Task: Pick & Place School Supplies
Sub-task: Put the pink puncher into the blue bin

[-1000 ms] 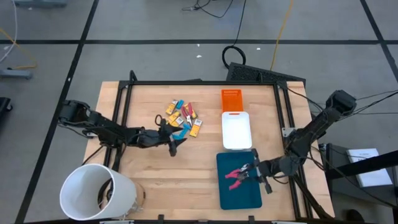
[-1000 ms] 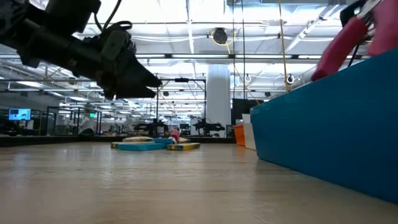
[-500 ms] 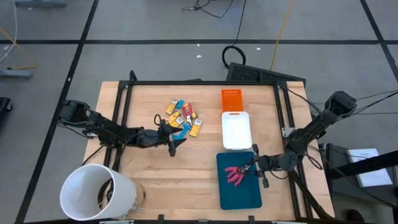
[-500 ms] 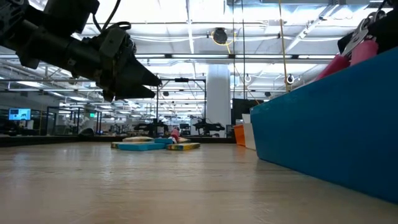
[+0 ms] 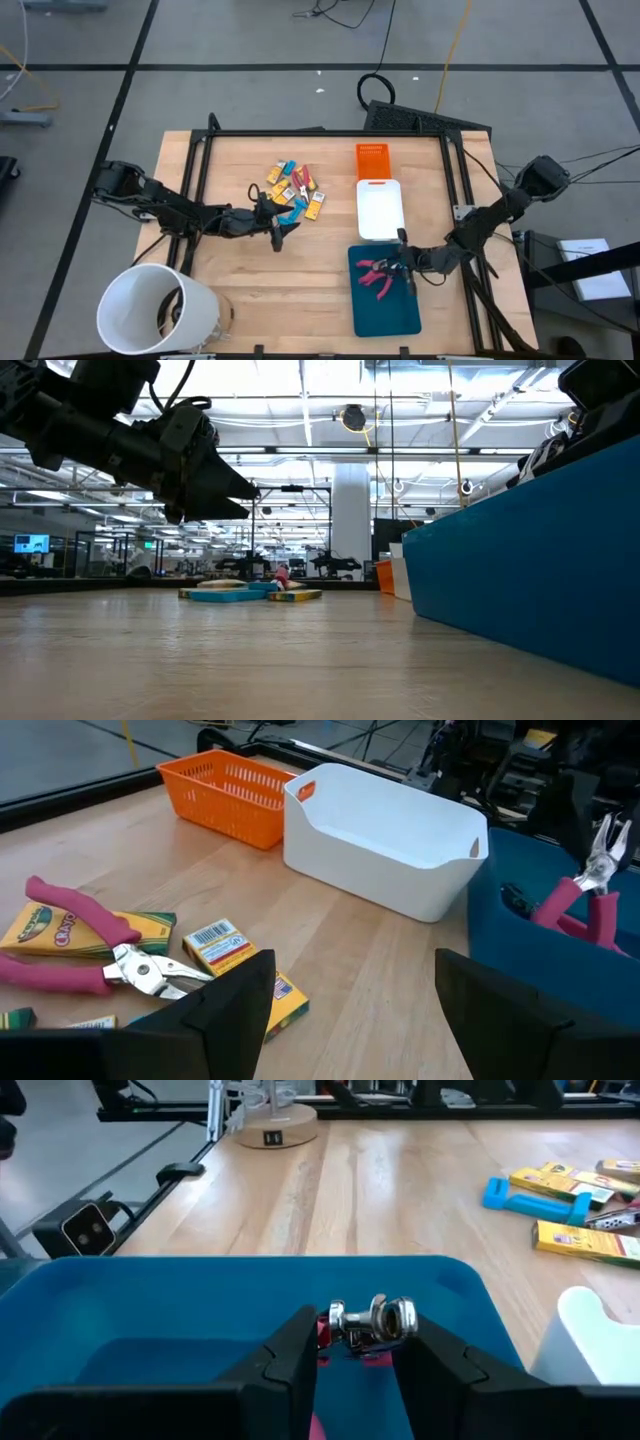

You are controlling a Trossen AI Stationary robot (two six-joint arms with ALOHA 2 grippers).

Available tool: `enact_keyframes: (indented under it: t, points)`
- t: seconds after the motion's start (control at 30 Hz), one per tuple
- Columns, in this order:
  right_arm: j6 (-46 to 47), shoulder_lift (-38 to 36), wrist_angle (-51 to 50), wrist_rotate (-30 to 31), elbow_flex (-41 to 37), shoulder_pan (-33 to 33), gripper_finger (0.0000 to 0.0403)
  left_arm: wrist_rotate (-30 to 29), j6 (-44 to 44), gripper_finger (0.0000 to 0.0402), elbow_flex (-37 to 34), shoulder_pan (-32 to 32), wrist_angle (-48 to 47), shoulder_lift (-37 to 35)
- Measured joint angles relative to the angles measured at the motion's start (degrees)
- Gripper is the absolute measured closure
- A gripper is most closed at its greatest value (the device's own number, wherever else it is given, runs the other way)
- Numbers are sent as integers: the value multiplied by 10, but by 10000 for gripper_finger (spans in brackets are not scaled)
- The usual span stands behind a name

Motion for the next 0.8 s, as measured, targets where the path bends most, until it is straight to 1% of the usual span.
enact_keyframes:
  t: [0.1,0.57,0.8]
  points:
    - [0,0,0,-11,0,-4,299,0,0,128,0,0,-2,0]
    - [18,0,-5,-12,0,-7,296,4,-3,128,0,0,-3,0]
    - [19,0,-5,-12,0,-7,285,14,-3,128,0,0,-3,0]
